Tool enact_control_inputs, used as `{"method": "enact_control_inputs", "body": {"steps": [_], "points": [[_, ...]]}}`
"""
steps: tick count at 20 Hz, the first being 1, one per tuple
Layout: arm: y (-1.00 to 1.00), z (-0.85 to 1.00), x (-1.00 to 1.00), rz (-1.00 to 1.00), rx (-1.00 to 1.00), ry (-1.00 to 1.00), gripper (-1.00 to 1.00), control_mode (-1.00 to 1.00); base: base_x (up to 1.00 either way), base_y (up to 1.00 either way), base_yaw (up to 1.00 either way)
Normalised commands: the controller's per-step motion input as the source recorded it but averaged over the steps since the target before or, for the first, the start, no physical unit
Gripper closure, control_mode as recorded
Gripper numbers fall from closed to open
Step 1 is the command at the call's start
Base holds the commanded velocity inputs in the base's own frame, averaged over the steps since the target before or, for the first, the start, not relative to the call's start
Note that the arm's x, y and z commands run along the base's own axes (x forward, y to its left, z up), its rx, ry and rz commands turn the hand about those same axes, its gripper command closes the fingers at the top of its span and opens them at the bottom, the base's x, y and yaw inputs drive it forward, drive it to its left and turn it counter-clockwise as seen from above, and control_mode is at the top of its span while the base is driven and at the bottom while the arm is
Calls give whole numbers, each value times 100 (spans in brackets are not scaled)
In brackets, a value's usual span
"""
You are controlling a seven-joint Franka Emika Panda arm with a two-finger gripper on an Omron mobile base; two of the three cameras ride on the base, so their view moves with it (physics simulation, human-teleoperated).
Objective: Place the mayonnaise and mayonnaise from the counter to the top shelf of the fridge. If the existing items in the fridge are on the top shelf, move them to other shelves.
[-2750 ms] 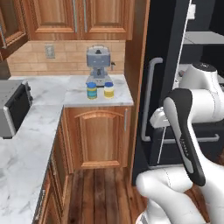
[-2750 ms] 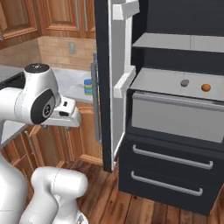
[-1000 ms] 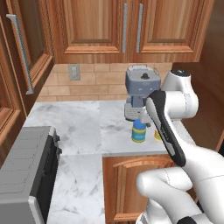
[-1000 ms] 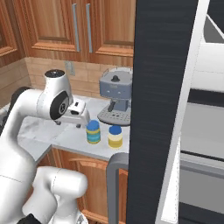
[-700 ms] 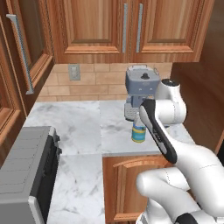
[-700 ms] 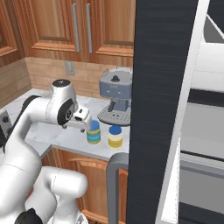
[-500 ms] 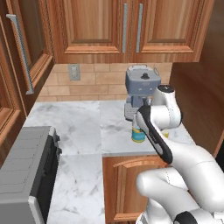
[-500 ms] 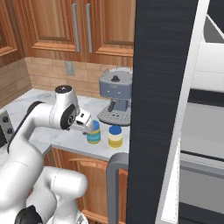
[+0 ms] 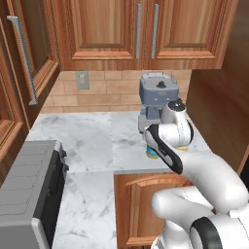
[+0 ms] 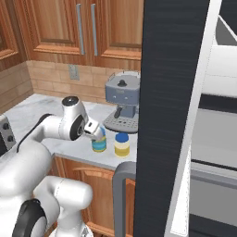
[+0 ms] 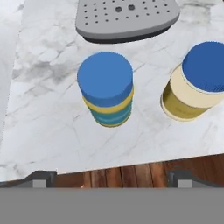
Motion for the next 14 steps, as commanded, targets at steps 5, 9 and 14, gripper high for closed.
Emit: {"method": "enact_control_inputs", "body": {"steps": [5,9,14], "points": [[-31,0,17,0,0,-4,-100,-100,0,0,0],[-33,-11,0,0,0,-7,-100,-100,0,0,0],[3,-3,0,0,0,-11,-100,-100,0,0,0]]}}
